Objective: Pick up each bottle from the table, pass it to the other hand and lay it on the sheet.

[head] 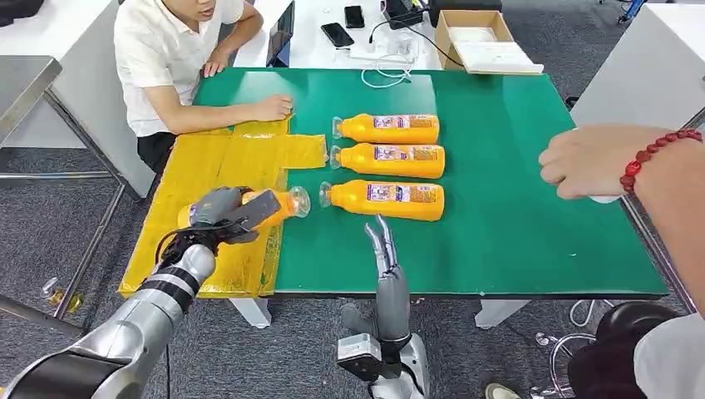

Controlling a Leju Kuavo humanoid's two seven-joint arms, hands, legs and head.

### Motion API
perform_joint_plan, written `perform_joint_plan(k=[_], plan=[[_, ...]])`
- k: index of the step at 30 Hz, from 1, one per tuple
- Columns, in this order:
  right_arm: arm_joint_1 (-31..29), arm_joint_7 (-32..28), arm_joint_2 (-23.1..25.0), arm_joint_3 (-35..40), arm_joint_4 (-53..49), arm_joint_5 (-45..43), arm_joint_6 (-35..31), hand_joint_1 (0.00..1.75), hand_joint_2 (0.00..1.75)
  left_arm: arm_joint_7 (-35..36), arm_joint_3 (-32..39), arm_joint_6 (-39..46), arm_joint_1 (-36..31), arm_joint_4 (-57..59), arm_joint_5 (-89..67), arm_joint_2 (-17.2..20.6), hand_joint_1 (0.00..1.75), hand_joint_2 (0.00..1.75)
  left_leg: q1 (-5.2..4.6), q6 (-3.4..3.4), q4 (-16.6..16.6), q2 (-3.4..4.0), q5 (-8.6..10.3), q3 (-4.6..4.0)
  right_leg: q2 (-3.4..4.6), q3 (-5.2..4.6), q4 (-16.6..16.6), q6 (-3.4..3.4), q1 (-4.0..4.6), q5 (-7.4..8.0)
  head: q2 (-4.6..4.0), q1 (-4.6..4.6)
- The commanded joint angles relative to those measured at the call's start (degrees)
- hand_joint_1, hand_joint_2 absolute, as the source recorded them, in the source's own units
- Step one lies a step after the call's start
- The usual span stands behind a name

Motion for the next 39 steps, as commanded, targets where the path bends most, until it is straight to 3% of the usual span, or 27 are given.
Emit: perform_joint_plan(k=[1, 4, 5, 6, 8, 11, 17, 22, 25, 30, 33, 39], plan=[[-1.2, 0.1, -0.1, 1.8, 2.6, -0.4, 2.8, 0.00, 1.75, 6.2, -3.4, -4.3, -5.3, 13.3, -3.2, 0.5, 1.75, 1.75, 0.03, -0.06, -0.1, 0.13, -0.05, 0.21, 0.06, 0.19, 0.0, -0.11, 0.04, -0.03, 0.00, 0.02], [-1.1, 0.1, 0.4, 1.3, 3.2, -1.6, 3.8, 0.00, 1.75, 7.2, -3.8, -5.4, -5.4, 13.8, -4.3, 0.6, 1.75, 1.75, 0.02, -0.08, -0.1, 0.22, -0.07, 0.30, 0.14, 0.22, -0.1, -0.13, 0.04, -0.02, 0.00, 0.02], [-1.2, 0.1, 0.6, 0.9, 3.4, -2.3, 4.3, 0.00, 0.00, 7.5, -4.0, -6.5, -5.5, 13.9, -4.7, 0.4, 1.75, 1.75, 0.00, -0.07, -0.1, 0.20, -0.05, 0.27, 0.13, 0.17, 0.0, -0.10, 0.01, -0.01, 0.00, 0.02], [-1.7, 0.1, 0.4, 0.8, 4.3, -3.3, 6.5, 0.00, 0.00, 6.8, -2.9, -9.6, -5.6, 14.1, -3.4, -0.5, 0.09, 1.75, 0.01, -0.09, -0.1, 0.21, -0.06, 0.35, 0.13, 0.25, -0.1, -0.13, 0.03, -0.02, 0.00, 0.02], [-2.6, 0.1, 0.0, 0.4, 5.1, -2.9, 6.2, 0.00, 0.00, 7.5, -3.0, -12.0, -5.6, 14.4, -3.7, -1.7, 0.00, 1.75, 0.02, -0.08, -0.1, 0.12, -0.03, 0.30, 0.03, 0.22, 0.0, -0.12, 0.04, -0.01, 0.00, 0.00], [-4.0, 0.1, 0.3, -1.0, 7.1, -3.4, 6.3, 0.00, 0.00, 10.0, -5.2, -13.6, -5.3, 15.0, -6.4, -2.2, 0.03, 1.75, 0.01, -0.07, -0.1, 0.16, -0.03, 0.36, 0.06, 0.24, -0.1, -0.11, 0.04, 0.01, 0.00, 0.00], [-4.0, 0.1, 0.8, -1.4, 9.4, -3.4, 5.8, 0.00, 0.00, 8.9, -1.2, -14.0, -4.3, 15.0, -2.8, -1.7, 0.00, 1.75, 0.00, -0.06, -0.1, 0.16, -0.03, 0.44, 0.12, 0.39, -0.1, -0.09, 0.02, 0.02, 0.00, 0.02], [-3.2, 0.1, -1.0, -0.2, 8.1, -5.2, 5.4, 0.00, 0.00, -5.1, 10.8, -21.7, -1.5, 12.5, 11.8, -2.3, 0.00, 1.75, -0.05, -0.06, -0.1, 0.15, -0.03, 0.51, 0.10, 0.44, -0.1, -0.09, -0.02, 0.00, 0.00, 0.02], [-3.5, 0.1, -2.1, 0.4, 8.4, -5.2, 4.0, 0.00, 0.00, -13.2, 12.6, -24.0, 0.4, 10.1, 16.2, -2.6, 0.00, 1.75, -0.07, -0.05, -0.2, 0.08, -0.01, 0.63, 0.06, 0.56, -0.1, -0.08, -0.04, 0.00, 0.00, 0.00], [-2.8, 0.1, -2.4, 0.0, 7.5, -5.4, 3.4, 0.00, 0.00, -18.8, 13.3, -20.5, 2.0, 5.2, 19.0, -4.8, 0.00, 1.75, -0.04, -0.03, -0.1, -0.06, -0.01, 0.50, -0.08, 0.49, 0.0, -0.07, -0.01, -0.02, 0.00, 0.02], [-1.7, 0.1, -2.5, 0.9, 5.1, -5.9, 3.5, 0.00, 0.00, -23.8, 13.3, -24.9, 6.0, -3.9, 26.2, -4.9, 0.00, 1.75, -0.04, -0.06, -0.1, -0.09, -0.01, 0.48, -0.16, 0.46, 0.0, -0.14, 0.00, -0.05, 0.00, 0.04], [-1.7, 0.1, -2.5, 0.9, 5.1, -5.9, 3.5, 0.00, 0.00, -23.8, 13.3, -24.9, 6.0, -3.9, 26.2, -4.9, 0.00, 1.75, -0.02, -0.07, 0.0, 0.03, -0.07, 0.33, -0.06, 0.30, 0.0, -0.13, 0.03, -0.07, 0.00, 0.02]])
